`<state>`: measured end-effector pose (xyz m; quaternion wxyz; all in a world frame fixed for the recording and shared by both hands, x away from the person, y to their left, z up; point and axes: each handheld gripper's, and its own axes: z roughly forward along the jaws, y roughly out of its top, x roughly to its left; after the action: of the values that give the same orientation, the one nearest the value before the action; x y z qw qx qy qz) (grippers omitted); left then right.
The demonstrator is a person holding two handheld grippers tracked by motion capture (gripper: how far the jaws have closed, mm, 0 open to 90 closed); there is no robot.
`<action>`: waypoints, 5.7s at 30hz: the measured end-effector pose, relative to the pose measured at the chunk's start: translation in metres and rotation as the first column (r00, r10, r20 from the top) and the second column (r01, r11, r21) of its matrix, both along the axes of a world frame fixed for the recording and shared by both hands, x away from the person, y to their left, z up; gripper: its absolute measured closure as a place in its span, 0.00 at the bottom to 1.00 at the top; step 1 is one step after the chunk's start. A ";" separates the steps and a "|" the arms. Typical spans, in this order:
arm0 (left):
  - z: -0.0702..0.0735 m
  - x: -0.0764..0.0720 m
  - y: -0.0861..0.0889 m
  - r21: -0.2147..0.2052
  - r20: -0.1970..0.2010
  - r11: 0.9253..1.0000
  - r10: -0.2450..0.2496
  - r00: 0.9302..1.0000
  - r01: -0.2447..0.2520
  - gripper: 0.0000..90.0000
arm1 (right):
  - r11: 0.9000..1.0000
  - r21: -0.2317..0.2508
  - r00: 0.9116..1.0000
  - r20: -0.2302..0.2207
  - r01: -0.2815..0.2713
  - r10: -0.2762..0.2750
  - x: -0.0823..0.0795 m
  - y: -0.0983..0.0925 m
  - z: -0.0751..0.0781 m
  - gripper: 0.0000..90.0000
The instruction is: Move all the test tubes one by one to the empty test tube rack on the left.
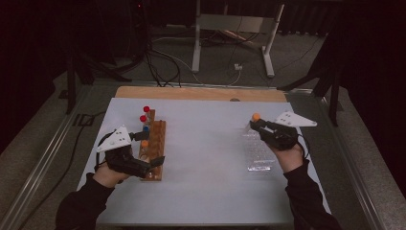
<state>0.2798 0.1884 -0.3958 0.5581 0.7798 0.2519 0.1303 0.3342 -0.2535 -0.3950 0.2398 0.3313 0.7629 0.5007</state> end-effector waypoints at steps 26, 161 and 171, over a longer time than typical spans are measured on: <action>-0.003 0.000 -0.079 0.028 0.004 0.985 -0.172 0.985 0.172 0.26 | 0.909 -0.083 0.909 -0.131 -0.408 0.396 -0.051 0.111 -0.027 0.83; -0.032 -0.017 0.057 0.080 -0.079 0.991 0.111 0.991 -0.104 0.02 | 0.964 -0.002 0.961 -0.078 -0.265 0.264 -0.061 0.068 -0.027 0.00; -0.049 -0.023 0.065 0.107 -0.073 0.990 0.096 0.993 -0.088 0.01 | 0.967 -0.007 0.964 -0.085 -0.255 0.253 -0.060 0.066 -0.032 0.00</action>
<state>0.2569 0.2535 -0.4447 0.5001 0.7997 0.3021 0.1382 0.2737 -0.1877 -0.4272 0.1444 0.2495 0.8128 0.5062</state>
